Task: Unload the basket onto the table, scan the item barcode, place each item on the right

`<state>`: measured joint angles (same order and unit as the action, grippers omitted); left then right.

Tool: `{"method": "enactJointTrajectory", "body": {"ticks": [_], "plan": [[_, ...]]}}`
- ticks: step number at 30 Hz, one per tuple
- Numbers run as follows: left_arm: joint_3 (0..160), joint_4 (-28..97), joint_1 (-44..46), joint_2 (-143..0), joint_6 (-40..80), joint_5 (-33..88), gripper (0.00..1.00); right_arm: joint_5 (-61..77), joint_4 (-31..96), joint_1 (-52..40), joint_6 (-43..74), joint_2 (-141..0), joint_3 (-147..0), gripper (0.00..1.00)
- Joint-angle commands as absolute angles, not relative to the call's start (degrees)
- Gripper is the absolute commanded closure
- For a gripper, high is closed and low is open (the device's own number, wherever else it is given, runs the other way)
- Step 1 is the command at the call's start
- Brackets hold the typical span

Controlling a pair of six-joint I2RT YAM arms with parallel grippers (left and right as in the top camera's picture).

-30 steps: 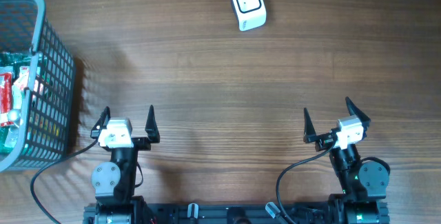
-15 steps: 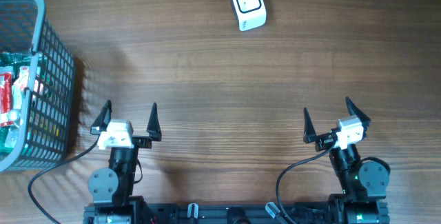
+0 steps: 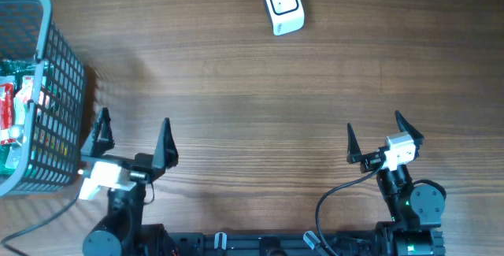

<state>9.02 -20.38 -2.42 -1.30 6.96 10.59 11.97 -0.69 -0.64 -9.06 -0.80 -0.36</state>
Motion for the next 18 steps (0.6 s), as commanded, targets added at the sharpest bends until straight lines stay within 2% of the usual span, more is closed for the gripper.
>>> {"method": "enactJointTrajectory", "body": {"ticks": [1,5,11,13,15,18], "plan": [[23.81,-6.04,-2.74,-2.52,12.64,11.03,0.0,12.25,-0.95,-0.51,-8.99,-1.02,-0.3,0.0],[47.66,16.99,-2.74,-13.72,12.19,10.63,0.0,12.25,-0.95,-0.51,-8.99,-1.02,-0.3,0.0],[85.47,58.28,-2.74,-46.83,12.25,14.79,0.0,12.25,-0.95,-0.51,-8.99,-1.02,-0.3,0.0],[90.54,62.63,-2.74,-54.5,12.25,14.79,0.0,12.25,-0.95,-0.51,-9.02,-1.02,-0.3,0.0],[91.0,61.25,-2.74,-60.4,12.49,14.81,0.0,12.25,-0.95,-0.51,-8.99,-1.02,-0.3,0.0],[90.98,62.76,-2.81,-66.37,12.29,8.62,0.0,12.25,-0.95,-0.51,-8.97,-1.02,-0.3,0.0]]}}
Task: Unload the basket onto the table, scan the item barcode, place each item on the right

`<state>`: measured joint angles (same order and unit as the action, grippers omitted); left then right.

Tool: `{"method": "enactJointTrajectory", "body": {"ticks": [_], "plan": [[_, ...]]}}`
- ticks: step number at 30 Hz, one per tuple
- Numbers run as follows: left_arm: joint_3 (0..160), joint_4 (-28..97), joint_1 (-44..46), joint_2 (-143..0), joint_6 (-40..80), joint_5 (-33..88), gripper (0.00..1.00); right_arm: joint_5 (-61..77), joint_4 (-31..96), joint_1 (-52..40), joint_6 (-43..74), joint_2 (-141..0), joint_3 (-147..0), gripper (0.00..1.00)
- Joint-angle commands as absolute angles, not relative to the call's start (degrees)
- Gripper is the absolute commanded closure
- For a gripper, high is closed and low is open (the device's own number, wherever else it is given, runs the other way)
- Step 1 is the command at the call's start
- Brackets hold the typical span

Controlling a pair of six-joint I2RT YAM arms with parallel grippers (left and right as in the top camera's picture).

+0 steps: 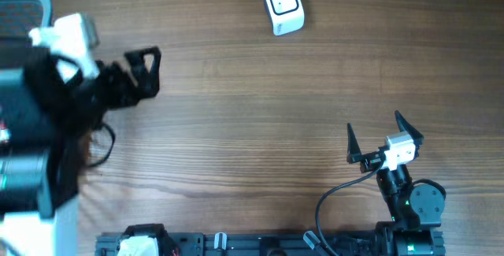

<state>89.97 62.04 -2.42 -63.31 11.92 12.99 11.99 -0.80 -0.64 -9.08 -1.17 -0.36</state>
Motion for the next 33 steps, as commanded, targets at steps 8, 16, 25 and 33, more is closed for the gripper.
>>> {"method": "enactJointTrajectory", "body": {"ticks": [8,16,25,33], "plan": [[90.98,56.45,-17.58,-71.07,15.66,-9.45,0.0,12.25,-0.95,-0.51,-9.02,-1.02,-0.3,0.0],[90.98,51.29,-35.92,-79.09,14.59,-7.99,0.0,12.25,-0.95,-0.51,-8.99,-1.02,-0.3,0.0],[90.98,46.89,-37.06,-96.27,6.15,-7.29,0.0,12.25,-0.95,-0.51,-9.02,-1.02,-0.3,0.0],[90.98,49.32,-40.73,-104.03,1.72,6.24,0.0,12.25,-0.95,-0.51,-9.02,-1.02,-0.3,0.0]]}}
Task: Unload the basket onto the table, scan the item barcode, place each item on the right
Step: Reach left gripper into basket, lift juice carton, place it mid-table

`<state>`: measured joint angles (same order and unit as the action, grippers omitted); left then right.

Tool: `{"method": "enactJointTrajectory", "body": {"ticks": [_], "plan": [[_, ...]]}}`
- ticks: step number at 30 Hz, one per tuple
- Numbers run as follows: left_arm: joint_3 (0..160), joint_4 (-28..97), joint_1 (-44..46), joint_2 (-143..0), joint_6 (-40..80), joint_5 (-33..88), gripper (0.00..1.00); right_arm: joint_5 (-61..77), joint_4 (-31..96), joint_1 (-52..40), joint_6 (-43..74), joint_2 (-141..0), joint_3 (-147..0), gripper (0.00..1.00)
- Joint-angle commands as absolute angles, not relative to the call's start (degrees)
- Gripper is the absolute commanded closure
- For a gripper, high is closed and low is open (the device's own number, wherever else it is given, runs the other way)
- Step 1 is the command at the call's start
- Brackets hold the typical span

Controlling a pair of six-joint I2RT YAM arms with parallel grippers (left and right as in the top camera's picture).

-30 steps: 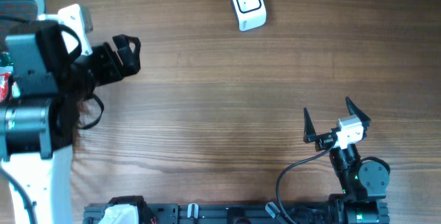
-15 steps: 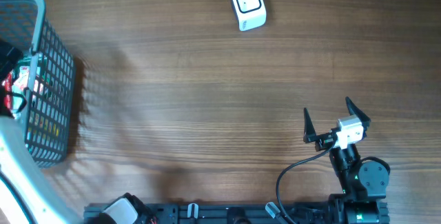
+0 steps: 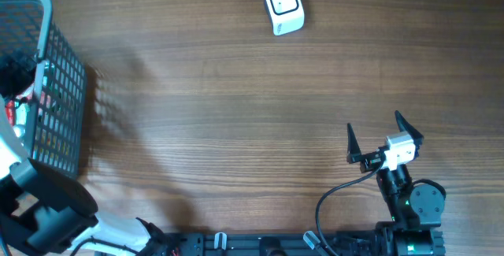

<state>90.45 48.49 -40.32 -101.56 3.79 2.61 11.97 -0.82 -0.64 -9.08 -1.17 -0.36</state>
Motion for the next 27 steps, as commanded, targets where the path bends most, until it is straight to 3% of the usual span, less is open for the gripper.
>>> {"method": "enactJointTrajectory", "body": {"ticks": [1,12,14,18,20,27], "plan": [[90.96,50.0,-40.73,-104.9,1.72,6.63,0.03,12.25,-0.95,-0.51,-9.02,-1.02,-0.3,0.0],[89.84,52.56,-40.73,-112.05,1.74,7.49,0.14,12.25,-0.95,-0.51,-8.99,-1.02,-0.3,0.0],[89.84,52.99,-40.73,-113.75,1.74,7.49,0.2,12.25,-0.95,-0.51,-9.02,-1.02,-0.3,0.0],[89.84,52.97,-40.73,-114.13,1.74,7.46,0.45,12.25,-0.95,-0.51,-8.99,-1.02,-0.3,0.0],[90.04,52.56,-40.77,-113.91,1.74,7.46,0.51,12.25,-0.95,-0.51,-8.99,-1.02,-0.3,0.0],[99.94,52.75,-41.65,-105.89,2.11,7.46,0.54,12.25,-0.95,-0.51,-8.99,-1.02,-0.3,0.0]]}}
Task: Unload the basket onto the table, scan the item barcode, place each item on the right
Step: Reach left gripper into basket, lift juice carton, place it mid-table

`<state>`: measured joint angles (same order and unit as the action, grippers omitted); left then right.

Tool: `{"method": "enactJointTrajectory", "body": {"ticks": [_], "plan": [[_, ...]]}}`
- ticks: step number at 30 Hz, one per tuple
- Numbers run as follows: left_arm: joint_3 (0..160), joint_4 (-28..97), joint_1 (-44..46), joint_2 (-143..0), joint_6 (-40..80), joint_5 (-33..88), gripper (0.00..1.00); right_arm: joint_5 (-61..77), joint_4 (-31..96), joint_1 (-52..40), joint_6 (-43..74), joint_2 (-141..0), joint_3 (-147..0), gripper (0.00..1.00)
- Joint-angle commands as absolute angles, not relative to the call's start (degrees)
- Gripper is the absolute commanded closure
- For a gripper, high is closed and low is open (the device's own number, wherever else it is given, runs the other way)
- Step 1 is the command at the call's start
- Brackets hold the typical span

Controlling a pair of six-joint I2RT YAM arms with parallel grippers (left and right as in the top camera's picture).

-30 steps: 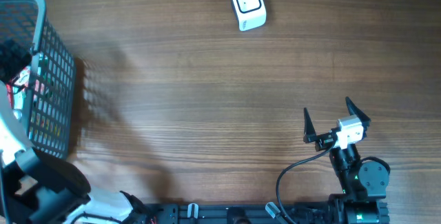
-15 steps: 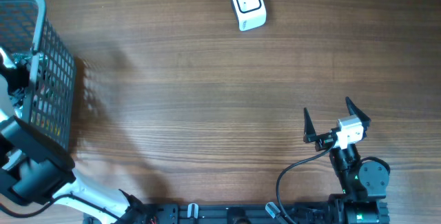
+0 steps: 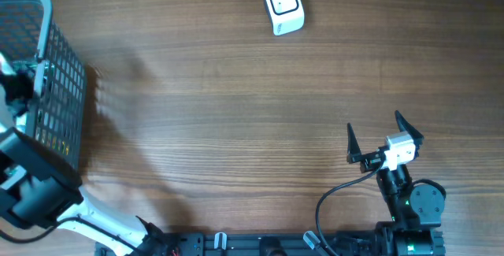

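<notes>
The white barcode scanner [image 3: 282,5] stands at the far edge of the wooden table, right of centre. A grey wire basket [image 3: 55,75] sits at the far left; only bits of colour from its contents show through the mesh. My left arm [image 3: 31,197] reaches into the basket from the front. Its wrist and fingers sit at the picture's left edge, too cropped and covered to read. My right gripper [image 3: 374,124] rests open near the front right, with nothing between its fingers.
A black cable [image 3: 339,197] loops beside the right arm's base [image 3: 413,205]. The scanner's cord leaves the top edge of the picture. Bare wood lies between the basket and the scanner.
My left arm has shifted a little farther over the basket and now covers the red and green packets that showed inside it. The right arm has not moved.
My left gripper first rested open at the front left beside the basket. Then the arm was raised high over the basket's near side. Then it reached down into the basket, and it is still inside now. The right gripper stayed open and still throughout.
</notes>
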<state>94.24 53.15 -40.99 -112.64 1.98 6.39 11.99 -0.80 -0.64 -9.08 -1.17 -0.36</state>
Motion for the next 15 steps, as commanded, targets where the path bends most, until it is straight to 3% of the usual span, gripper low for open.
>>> {"method": "enactJointTrajectory", "body": {"ticks": [1,9,15], "plan": [[103.2,52.75,-41.65,-103.04,2.39,7.46,0.54,12.25,-0.95,-0.51,-9.02,-1.02,-0.3,0.0],[107.07,51.31,-41.52,-88.51,8.97,13.37,0.61,12.25,-0.95,-0.51,-8.99,-1.02,-0.3,0.0],[107.07,58.08,-36.99,-79.92,12.97,17.56,0.62,12.25,-0.95,-0.51,-8.99,-1.02,-0.3,0.0]]}}
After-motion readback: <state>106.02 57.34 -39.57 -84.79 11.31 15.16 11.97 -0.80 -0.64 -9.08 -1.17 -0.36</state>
